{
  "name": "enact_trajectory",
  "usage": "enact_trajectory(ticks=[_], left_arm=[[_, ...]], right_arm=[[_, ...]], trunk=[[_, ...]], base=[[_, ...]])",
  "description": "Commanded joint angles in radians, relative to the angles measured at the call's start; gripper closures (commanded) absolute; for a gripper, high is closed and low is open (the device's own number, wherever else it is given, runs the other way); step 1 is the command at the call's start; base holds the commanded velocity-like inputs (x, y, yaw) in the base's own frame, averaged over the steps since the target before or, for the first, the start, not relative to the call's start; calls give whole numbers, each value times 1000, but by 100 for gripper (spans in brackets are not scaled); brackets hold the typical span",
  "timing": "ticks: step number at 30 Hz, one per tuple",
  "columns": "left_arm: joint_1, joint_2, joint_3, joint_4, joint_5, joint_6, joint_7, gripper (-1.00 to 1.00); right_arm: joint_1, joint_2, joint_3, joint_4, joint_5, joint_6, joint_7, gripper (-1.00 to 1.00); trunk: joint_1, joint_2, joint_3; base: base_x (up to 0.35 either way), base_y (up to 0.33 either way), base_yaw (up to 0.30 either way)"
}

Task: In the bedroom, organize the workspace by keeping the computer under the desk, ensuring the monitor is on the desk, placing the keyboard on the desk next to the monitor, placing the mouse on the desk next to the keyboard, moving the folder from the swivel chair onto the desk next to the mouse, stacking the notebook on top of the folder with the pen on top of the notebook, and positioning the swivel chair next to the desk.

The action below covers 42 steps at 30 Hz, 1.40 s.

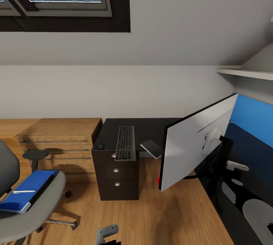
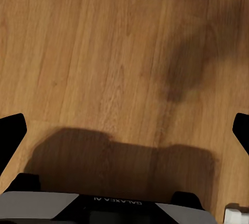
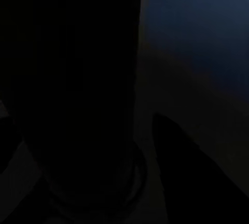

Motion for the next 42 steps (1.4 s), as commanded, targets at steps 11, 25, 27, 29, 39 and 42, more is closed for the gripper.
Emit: enact_trajectory(ticks=[11, 25, 27, 29, 39, 42], left_arm=[[0, 0, -1, -2, 11, 2, 10, -100], [0, 0, -1, 5, 12, 2, 10, -100], [0, 0, -2, 17, 11, 2, 10, -100], [0, 0, -2, 21, 11, 2, 10, -100], [0, 0, -2, 21, 11, 2, 10, -100], [0, -1, -2, 21, 11, 1, 10, -100]], right_arm=[[0, 0, 13, 0, -10, -1, -4, 100], [0, -1, 12, 0, -10, -1, -3, 100], [0, -1, 12, 0, -10, -1, -3, 100], [0, -1, 13, 1, -10, -1, -3, 100], [0, -1, 13, 1, -10, -1, -3, 100], [0, 0, 13, 1, -10, -1, -4, 100]], trunk=[[0, -1, -1], [0, -1, -1], [0, -1, -1], [0, -1, -1], [0, -1, -1], [0, -1, -1]], base=[[0, 0, 0], [-1, 0, 0], [-198, 0, 0], [-329, 0, 0], [-335, 0, 0], [-335, 0, 0]])
